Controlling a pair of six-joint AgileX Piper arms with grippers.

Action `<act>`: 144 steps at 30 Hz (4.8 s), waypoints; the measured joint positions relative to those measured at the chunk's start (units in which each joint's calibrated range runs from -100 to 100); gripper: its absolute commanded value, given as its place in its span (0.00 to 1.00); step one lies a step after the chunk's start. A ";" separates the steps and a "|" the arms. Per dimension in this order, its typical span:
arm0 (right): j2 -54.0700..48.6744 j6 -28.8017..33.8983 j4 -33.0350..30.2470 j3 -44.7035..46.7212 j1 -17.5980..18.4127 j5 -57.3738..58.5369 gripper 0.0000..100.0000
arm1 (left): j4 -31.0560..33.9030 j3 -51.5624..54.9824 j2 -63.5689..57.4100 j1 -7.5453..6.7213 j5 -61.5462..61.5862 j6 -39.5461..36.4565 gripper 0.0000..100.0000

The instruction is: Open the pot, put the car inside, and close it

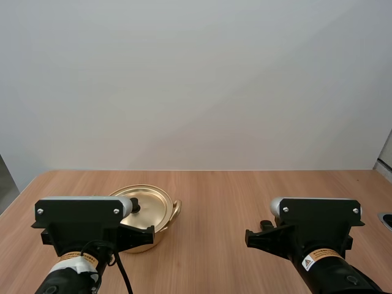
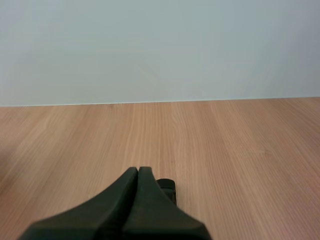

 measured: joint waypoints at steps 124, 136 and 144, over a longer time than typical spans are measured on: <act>0.00 -18.52 3.89 -24.34 -0.28 12.83 0.00 | -0.30 -52.97 62.90 0.17 57.33 21.41 0.00; 0.00 -18.52 3.89 -24.34 -0.28 12.83 0.00 | -4.40 -57.54 63.81 0.17 63.09 23.39 0.00; 0.00 -18.52 3.89 -24.34 -0.28 12.83 0.00 | -4.40 -57.54 63.81 0.17 63.27 23.39 0.40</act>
